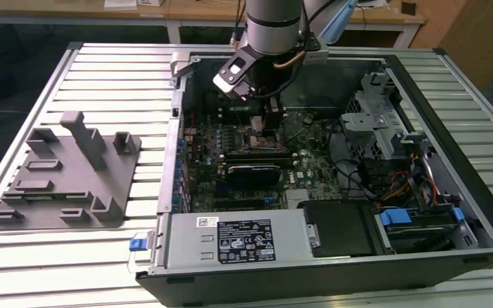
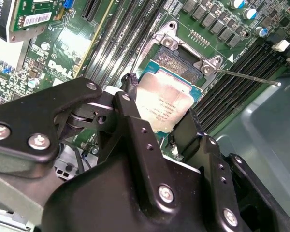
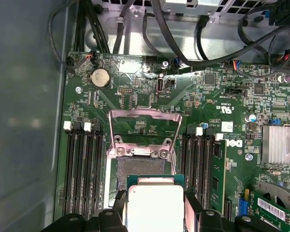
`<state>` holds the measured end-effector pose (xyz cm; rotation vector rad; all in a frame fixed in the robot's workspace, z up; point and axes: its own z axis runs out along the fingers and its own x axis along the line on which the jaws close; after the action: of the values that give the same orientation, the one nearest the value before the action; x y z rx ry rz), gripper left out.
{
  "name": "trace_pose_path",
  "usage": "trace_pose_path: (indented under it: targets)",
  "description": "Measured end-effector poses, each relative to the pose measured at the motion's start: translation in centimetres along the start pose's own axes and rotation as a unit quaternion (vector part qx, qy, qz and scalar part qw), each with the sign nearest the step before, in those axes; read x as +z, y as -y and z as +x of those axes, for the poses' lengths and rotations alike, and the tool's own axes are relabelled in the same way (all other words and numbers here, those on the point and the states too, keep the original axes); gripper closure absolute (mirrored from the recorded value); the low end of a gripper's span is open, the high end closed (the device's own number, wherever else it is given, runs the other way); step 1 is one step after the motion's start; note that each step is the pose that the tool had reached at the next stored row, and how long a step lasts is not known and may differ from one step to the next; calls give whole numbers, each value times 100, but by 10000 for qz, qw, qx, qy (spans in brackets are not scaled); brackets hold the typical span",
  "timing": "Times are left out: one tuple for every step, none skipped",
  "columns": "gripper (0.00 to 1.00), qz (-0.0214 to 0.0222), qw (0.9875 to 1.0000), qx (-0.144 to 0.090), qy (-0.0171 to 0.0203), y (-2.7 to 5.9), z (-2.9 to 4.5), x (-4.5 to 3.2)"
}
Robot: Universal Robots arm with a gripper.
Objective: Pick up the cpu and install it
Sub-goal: 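Place the cpu into insertion slot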
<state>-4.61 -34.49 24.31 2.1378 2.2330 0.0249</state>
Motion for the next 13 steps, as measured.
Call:
trace_pose_path:
  targets:
    - [45, 0, 10000, 0, -1, 0, 0, 7]
    - [45, 0, 10000, 0, 0, 1, 0, 15]
    - [45, 0, 10000, 0, 1, 1, 0, 23]
    - [45, 0, 10000, 0, 0, 1, 1, 32]
    - [45, 0, 10000, 0, 0, 2, 1, 42]
    - [45, 0, 10000, 0, 0, 2, 1, 51]
    - [45, 1, 10000, 0, 1, 3, 1, 58]
    - [45, 0, 10000, 0, 1, 3, 1, 65]
    - [45, 0, 10000, 0, 0, 3, 2, 72]
    - [45, 0, 10000, 0, 0, 4, 2, 78]
    - [45, 0, 10000, 0, 0, 4, 2, 83]
    - [45, 1, 10000, 0, 1, 4, 2, 85]
    - [45, 1, 10000, 0, 1, 4, 2, 85]
